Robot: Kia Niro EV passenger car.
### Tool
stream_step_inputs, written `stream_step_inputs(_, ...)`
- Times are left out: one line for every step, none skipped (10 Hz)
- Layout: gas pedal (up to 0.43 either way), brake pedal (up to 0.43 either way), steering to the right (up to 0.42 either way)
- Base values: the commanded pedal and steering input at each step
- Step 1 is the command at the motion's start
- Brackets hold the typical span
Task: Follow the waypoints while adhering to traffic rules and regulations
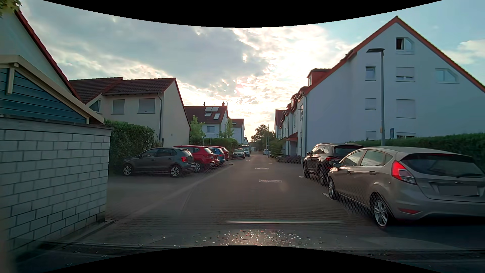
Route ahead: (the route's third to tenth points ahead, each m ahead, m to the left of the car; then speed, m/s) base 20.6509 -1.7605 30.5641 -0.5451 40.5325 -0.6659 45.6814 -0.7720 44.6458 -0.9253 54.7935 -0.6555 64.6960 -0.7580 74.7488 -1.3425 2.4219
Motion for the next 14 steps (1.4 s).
stream_step_inputs(0.0, 0.0, 0.008)
stream_step_inputs(0.0, 0.0, 0.01)
stream_step_inputs(0.0, 0.0, 0.011)
stream_step_inputs(0.0, 0.0, 0.013)
stream_step_inputs(0.0, 0.0, 0.017)
stream_step_inputs(0.0, 0.0, 0.021)
stream_step_inputs(0.0, 0.0, 0.022)
stream_step_inputs(0.0, 0.0, 0.021)
stream_step_inputs(0.0, 0.0, 0.022)
stream_step_inputs(0.0, 0.0, 0.022)
stream_step_inputs(0.0, 0.0, 0.022)
stream_step_inputs(0.0, 0.0, 0.022)
stream_step_inputs(0.0, 0.0, 0.022)
stream_step_inputs(0.0, 0.0, 0.022)
